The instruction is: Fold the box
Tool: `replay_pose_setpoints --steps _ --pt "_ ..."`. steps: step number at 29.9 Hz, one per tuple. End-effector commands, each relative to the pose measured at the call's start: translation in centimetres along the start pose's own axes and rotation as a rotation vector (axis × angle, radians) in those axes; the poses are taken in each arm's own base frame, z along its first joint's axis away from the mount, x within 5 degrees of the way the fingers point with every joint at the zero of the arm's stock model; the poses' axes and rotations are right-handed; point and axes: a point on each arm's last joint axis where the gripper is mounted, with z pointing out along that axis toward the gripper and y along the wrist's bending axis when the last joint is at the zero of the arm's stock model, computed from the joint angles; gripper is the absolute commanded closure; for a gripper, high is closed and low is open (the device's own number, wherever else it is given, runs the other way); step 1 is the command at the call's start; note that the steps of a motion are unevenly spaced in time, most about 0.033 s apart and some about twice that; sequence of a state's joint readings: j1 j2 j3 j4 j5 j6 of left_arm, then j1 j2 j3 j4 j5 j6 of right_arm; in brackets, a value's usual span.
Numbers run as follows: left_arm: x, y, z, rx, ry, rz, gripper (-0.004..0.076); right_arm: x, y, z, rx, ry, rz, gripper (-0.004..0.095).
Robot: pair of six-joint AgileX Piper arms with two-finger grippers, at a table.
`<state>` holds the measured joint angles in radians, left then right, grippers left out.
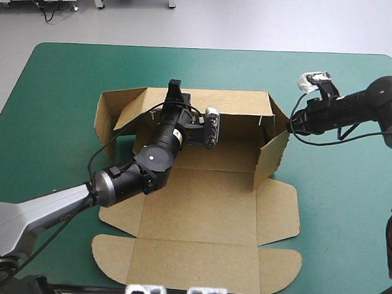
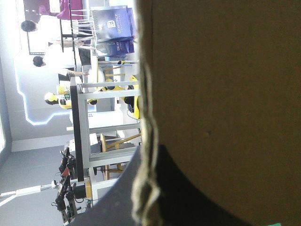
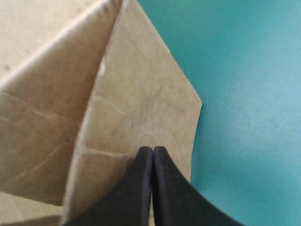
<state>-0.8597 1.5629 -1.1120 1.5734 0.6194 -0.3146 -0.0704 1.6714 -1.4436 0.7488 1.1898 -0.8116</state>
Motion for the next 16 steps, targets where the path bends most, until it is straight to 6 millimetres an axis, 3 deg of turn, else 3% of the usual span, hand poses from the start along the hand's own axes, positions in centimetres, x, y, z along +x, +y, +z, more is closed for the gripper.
replay_pose_setpoints --steps 1,7,16 --pt "0.3 2.3 -1.3 -0.090 0.010 -0.018 0.0734 0.3 1.2 -0.6 -0.011 -0.122 -0.060 0.0931" --pt "0.3 2.3 -1.3 -0.090 0.010 -0.018 0.0734 2.7 1.5 0.5 -0.005 -0.152 -0.147 0.0931" --pt "0.3 2.3 -1.3 -0.086 0.011 -0.023 0.0734 3.6 1.8 0.5 0.018 -0.131 -0.258 0.0903"
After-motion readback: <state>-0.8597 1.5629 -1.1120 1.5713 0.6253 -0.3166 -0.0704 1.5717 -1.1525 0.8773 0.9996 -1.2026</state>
